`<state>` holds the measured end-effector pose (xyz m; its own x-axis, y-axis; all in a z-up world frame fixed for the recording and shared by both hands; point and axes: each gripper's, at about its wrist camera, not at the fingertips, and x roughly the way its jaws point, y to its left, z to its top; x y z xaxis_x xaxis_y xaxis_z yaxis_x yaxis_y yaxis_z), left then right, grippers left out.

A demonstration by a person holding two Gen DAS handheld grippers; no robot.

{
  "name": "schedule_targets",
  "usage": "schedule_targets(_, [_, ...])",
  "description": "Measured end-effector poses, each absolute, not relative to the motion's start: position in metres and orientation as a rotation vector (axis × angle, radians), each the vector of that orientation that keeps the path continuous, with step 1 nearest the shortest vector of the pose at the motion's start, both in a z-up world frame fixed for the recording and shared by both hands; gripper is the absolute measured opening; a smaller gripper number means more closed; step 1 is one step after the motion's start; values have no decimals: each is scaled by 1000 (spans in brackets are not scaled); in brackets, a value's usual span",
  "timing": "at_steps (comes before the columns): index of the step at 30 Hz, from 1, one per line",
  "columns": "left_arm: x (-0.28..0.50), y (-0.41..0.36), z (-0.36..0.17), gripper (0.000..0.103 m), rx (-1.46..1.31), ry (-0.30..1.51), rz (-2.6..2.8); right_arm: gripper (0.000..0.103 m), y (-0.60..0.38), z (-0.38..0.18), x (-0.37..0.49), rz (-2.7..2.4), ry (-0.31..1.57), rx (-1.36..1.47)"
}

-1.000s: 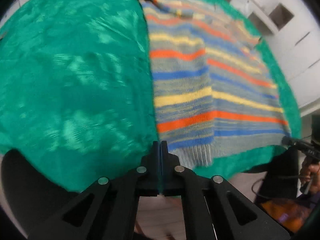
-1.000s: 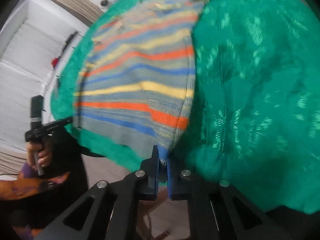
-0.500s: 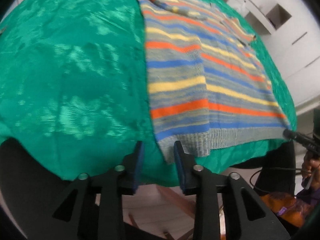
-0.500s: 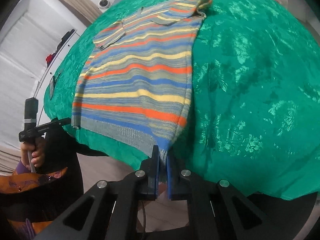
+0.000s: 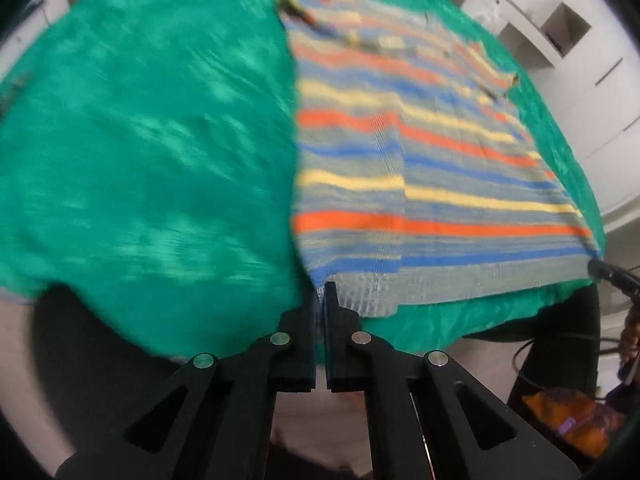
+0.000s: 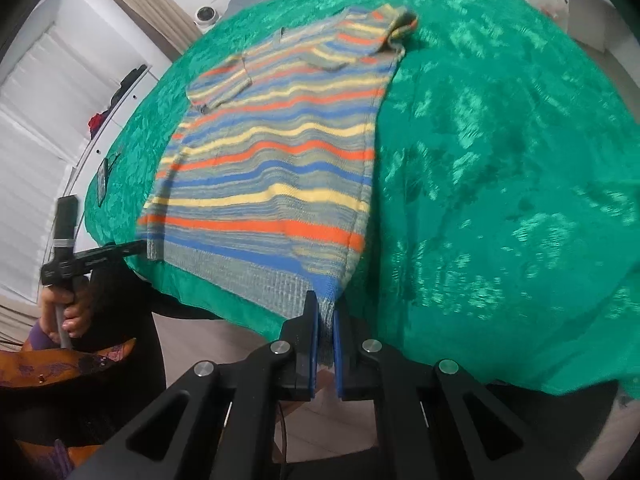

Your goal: Fold small clothes

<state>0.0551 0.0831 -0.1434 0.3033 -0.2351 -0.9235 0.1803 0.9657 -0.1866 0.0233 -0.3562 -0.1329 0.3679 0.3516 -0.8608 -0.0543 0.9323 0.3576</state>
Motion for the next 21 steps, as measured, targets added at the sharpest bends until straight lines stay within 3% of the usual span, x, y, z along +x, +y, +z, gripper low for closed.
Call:
schedule_targets(4, [50,104,-128,0,-27,1216,-244,6,-350,-131,22,264,1214,256])
schedule_targets(10, [48,89,-171,0,95,1309,-199,6,-344,-187,27,205,1350,230])
schedule_targets(21, [69,68,-211,0,145,1359,-115,6,-347,-215,34,137,1375,260])
